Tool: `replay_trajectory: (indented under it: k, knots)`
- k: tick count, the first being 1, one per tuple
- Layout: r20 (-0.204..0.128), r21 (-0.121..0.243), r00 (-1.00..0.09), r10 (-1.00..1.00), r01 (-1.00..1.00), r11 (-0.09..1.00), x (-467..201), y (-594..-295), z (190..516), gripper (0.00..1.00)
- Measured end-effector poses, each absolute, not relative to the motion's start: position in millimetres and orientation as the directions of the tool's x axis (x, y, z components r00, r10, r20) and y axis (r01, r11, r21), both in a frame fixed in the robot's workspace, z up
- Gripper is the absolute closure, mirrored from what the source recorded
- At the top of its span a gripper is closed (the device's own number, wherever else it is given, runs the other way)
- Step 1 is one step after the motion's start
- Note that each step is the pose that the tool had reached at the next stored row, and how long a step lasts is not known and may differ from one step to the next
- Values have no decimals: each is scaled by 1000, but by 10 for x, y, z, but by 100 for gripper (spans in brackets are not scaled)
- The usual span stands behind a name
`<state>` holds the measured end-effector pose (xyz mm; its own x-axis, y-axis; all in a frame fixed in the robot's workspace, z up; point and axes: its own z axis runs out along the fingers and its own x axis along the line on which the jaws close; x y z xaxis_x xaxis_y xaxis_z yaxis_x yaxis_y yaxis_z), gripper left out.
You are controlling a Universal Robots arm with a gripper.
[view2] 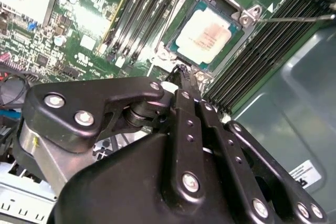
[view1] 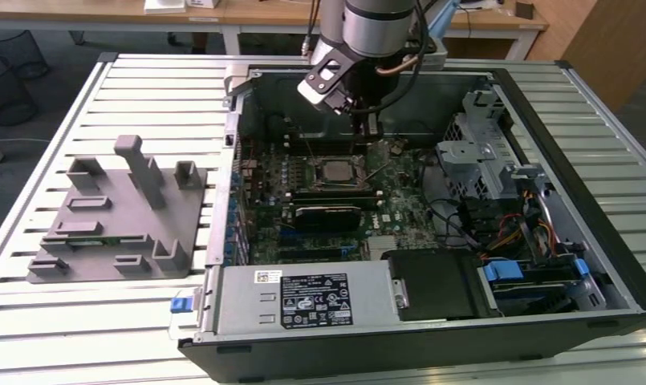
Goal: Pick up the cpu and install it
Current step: 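Close the cpu cover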
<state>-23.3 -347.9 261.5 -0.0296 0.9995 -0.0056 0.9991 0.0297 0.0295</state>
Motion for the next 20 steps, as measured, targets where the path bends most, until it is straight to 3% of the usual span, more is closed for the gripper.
replay_trajectory:
  k: [20]
  knots:
    - [-5, 21, -30, 1000, 999, 30, 15, -3473, 2686, 89]
